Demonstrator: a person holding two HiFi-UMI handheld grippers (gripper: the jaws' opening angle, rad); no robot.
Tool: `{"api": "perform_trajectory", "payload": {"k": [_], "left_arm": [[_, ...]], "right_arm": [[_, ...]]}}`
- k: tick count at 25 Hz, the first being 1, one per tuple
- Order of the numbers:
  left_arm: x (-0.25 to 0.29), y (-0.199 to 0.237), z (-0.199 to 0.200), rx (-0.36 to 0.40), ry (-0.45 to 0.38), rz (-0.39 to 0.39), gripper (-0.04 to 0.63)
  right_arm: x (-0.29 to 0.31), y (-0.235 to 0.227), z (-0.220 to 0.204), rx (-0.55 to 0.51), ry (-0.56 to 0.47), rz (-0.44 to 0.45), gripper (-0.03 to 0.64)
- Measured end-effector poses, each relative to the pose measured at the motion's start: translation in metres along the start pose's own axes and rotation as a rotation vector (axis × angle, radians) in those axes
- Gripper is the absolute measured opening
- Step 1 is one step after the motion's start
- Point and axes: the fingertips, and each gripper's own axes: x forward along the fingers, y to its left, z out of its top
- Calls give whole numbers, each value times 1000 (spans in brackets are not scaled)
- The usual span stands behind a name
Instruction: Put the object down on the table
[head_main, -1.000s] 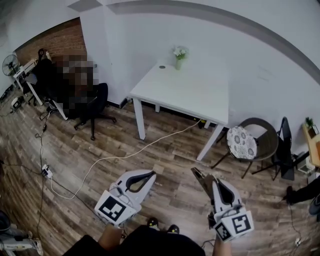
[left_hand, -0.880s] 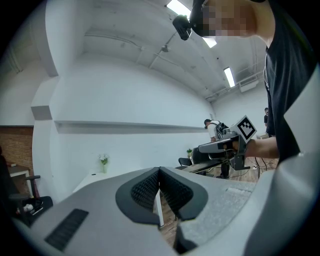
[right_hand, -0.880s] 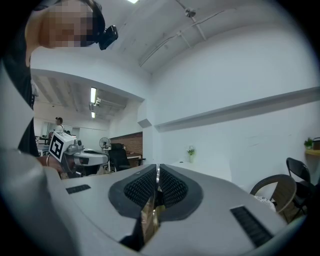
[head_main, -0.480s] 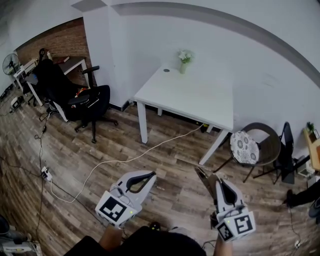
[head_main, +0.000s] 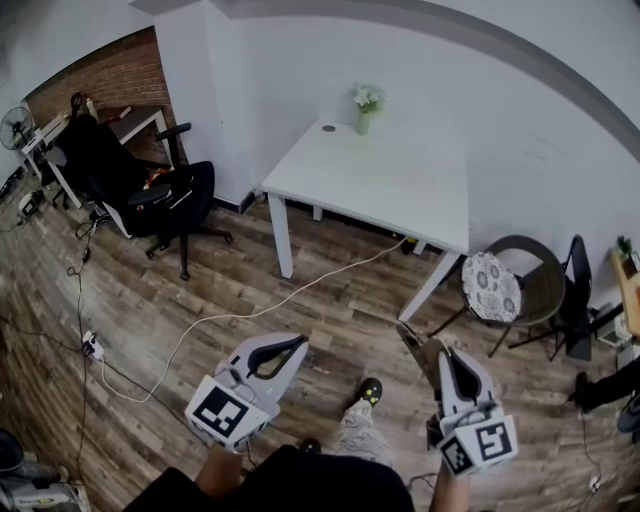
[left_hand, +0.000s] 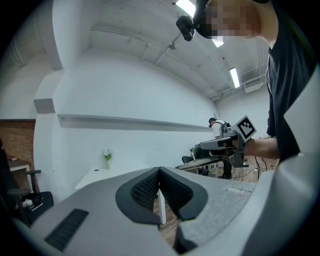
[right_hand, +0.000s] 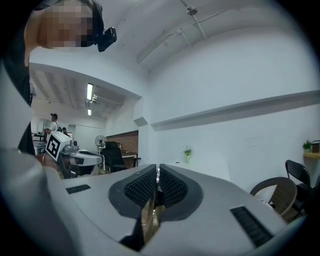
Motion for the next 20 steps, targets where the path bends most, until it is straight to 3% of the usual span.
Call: {"api": "perform_trajectory", "payload": {"k": [20], "left_arm": [[159,69,-4,-26,51,53,0]], "right_arm": [[133,-142,-14,31,23,63,18]]}}
